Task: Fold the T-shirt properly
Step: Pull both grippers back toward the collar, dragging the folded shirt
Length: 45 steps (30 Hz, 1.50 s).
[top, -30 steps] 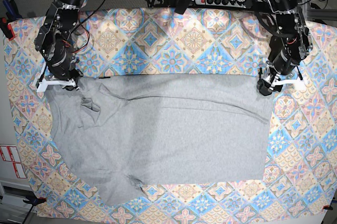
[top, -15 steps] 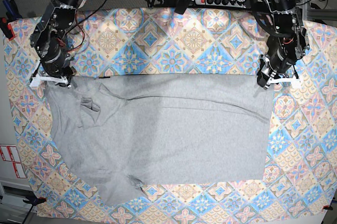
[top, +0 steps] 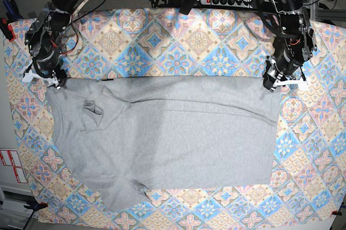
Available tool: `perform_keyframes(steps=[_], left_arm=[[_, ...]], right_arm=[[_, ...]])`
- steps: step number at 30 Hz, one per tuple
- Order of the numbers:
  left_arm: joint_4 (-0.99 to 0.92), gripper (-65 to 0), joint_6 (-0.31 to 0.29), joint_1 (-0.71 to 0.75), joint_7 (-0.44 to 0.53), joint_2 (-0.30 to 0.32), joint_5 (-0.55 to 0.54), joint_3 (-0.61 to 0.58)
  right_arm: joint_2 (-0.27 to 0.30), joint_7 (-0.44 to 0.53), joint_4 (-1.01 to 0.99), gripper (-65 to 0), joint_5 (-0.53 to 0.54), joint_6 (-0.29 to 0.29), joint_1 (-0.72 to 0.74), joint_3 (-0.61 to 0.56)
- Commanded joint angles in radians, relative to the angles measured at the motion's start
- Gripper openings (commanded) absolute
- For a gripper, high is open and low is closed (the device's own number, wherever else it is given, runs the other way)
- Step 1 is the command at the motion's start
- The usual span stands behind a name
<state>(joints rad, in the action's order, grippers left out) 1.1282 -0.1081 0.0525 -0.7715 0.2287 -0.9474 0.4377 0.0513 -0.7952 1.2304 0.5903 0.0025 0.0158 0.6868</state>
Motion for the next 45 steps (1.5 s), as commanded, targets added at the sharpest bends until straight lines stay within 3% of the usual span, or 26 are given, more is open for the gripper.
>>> perform_keyframes(steps=[1, 12, 14, 18, 19, 34, 45], left_arm=[[0.008, -65.0, 0.005, -0.003, -0.018, 0.004, 0.005, -0.003], [0.008, -65.0, 0.005, 0.002, -0.018, 0.004, 0.005, -0.003], [0.008, -65.0, 0.005, 0.002, -0.018, 0.004, 0.005, -0.003], [0.014, -65.0, 0.005, 0.023, -0.018, 0.008, 0.005, -0.003], [0.014, -65.0, 0.003, 0.028, -0.018, 0.008, 0.003, -0.003], [0.183, -65.0, 0.002, 0.221, -0.018, 0.031, 0.000, 0.000], [0.289, -65.0, 0.000, 0.406, -0.018, 0.031, -0.002, 0.052]], right_arm=[[-0.001, -0.026, -0.013, -32.5, 0.003, 0.001, 0.023, -0.005], [-0.001, -0.026, -0.107, -34.3, 0.001, 0.001, 0.098, -0.008], [-0.001, -0.026, -0.097, -40.9, 0.001, 0.001, 0.097, -0.008], [-0.001, -0.026, -0.094, -63.9, 0.003, 0.001, 0.091, -0.003], [-0.001, -0.030, -0.094, -65.0, 0.003, 0.001, 0.083, -0.003], [-0.001, -0.033, 0.165, -65.0, 0.004, 0.001, -0.110, -0.006], [-0.003, -0.028, 0.222, -65.0, 0.004, 0.001, -0.253, -0.003]])
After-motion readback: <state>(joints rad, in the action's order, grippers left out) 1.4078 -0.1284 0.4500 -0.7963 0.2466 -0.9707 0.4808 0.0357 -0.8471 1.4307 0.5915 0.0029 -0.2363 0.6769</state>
